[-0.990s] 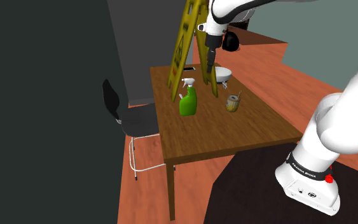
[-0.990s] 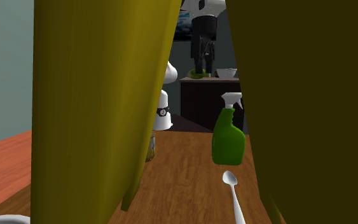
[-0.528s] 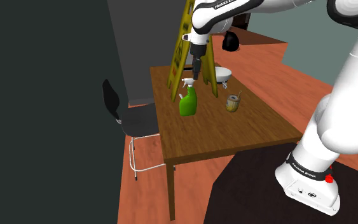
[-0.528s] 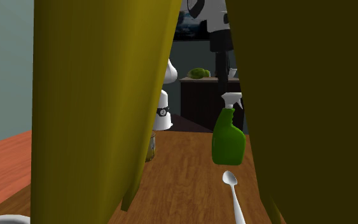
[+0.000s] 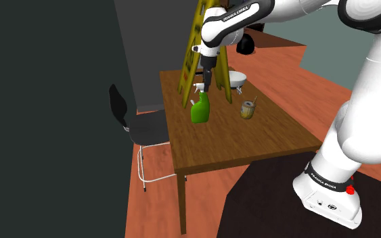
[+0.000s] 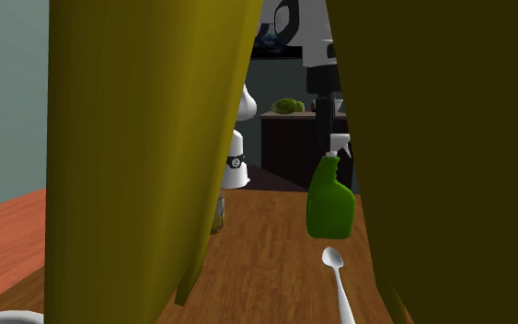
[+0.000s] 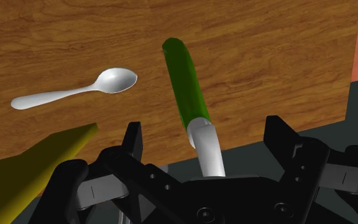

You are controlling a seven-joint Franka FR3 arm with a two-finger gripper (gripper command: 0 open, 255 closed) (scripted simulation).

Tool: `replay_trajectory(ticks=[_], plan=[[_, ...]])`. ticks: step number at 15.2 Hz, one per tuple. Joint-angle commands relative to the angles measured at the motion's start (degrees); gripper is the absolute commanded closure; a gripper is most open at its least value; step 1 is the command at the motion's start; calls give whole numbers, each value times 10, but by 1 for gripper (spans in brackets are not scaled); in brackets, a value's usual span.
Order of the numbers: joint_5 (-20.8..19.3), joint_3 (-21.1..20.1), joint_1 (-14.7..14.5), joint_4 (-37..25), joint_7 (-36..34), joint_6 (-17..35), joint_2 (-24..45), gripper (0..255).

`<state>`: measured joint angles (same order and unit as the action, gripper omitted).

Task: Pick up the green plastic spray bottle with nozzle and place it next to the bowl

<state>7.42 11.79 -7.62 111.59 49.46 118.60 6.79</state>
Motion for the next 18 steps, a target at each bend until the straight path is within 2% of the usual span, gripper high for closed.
replay_trajectory(ticks=[1, 6, 7, 16, 18], plan=[[0, 0, 0, 3, 0, 3, 0, 0], [0, 0, 0, 3, 0, 3, 0, 0], [0, 0, 0, 3, 0, 3, 0, 255], [0, 0, 0, 3, 0, 3, 0, 255], [-2, 0, 0, -6, -2, -11, -5, 255]])
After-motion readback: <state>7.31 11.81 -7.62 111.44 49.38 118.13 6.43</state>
